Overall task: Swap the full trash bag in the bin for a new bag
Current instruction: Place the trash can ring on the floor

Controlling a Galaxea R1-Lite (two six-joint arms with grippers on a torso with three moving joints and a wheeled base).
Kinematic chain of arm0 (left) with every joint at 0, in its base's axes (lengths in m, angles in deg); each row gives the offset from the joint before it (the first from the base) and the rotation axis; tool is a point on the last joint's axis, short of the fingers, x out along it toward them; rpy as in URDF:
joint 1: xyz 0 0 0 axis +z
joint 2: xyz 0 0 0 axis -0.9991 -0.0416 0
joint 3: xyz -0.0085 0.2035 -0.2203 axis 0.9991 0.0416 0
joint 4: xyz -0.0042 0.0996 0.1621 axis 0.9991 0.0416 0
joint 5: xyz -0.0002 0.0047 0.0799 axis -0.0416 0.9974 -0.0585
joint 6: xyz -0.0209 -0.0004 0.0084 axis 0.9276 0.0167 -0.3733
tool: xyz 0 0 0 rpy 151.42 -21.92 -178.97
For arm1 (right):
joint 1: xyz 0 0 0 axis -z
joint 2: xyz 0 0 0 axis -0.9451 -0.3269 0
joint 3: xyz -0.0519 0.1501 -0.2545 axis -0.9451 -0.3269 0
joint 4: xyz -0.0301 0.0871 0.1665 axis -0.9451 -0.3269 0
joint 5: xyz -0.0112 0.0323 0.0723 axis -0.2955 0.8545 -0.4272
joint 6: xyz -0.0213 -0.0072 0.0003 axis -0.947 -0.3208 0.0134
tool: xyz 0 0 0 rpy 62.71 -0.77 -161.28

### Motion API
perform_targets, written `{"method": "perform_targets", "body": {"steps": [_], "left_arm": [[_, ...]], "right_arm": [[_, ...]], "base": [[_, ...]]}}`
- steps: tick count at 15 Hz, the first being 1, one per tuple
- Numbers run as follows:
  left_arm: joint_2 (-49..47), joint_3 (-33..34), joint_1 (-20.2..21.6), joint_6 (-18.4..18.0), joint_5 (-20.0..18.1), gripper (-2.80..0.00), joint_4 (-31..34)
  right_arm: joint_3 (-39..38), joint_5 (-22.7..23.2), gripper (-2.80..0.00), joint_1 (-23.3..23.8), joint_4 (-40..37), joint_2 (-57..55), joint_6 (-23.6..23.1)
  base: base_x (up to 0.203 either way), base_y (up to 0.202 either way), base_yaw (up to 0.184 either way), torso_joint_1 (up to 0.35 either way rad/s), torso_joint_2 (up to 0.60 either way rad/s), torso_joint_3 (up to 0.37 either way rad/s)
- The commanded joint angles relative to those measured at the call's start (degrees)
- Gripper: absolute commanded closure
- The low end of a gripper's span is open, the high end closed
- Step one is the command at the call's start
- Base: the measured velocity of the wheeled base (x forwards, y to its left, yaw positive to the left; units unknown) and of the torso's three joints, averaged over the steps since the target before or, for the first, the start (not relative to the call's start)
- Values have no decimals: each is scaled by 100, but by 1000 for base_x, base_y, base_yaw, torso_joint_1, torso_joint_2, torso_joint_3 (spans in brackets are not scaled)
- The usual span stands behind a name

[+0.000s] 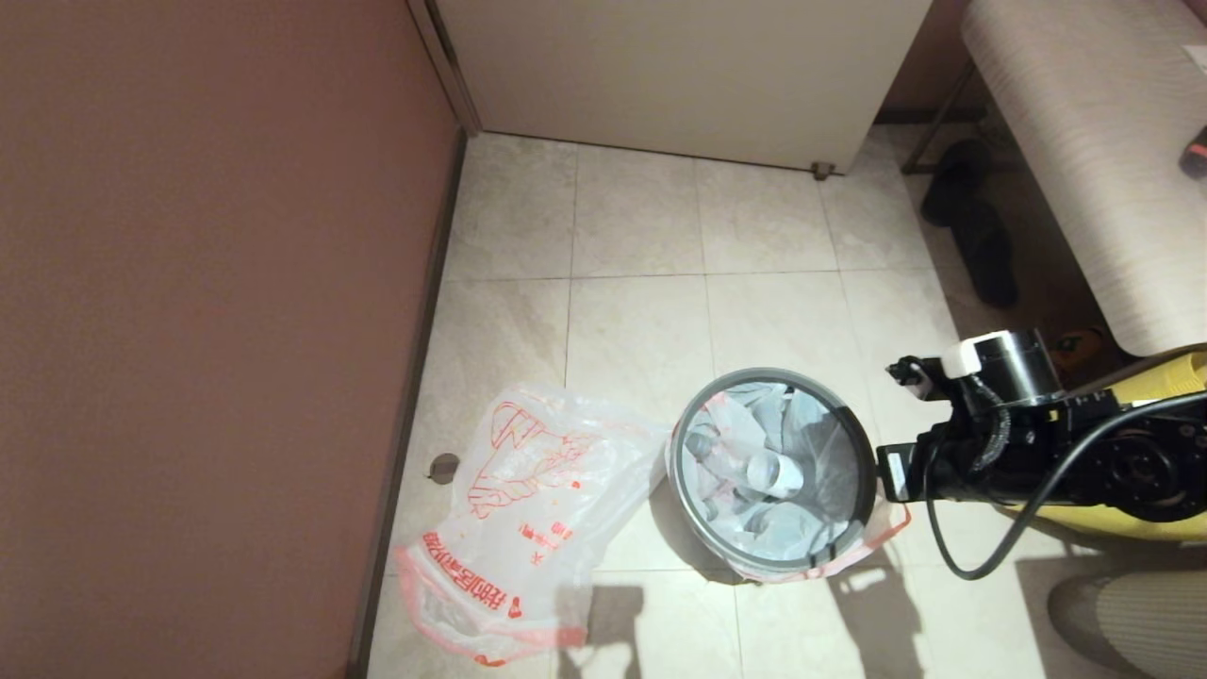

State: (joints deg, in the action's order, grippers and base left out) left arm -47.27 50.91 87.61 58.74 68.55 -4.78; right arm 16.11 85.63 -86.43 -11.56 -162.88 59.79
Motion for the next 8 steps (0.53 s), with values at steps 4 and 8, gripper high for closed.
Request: {"method": "perform_targets", "body": {"steps": [4, 8], "left_arm": [[2, -1, 0, 3, 2, 0, -1], [2, -1, 0, 3, 2, 0, -1]], "right_arm": [[110, -646, -280, -188, 1107, -1089, -174], [281, -773, -280, -93, 1231, -1102, -269]], "base": [[0, 0, 0, 0, 0, 0], [0, 0, 0, 0, 0, 0]]}}
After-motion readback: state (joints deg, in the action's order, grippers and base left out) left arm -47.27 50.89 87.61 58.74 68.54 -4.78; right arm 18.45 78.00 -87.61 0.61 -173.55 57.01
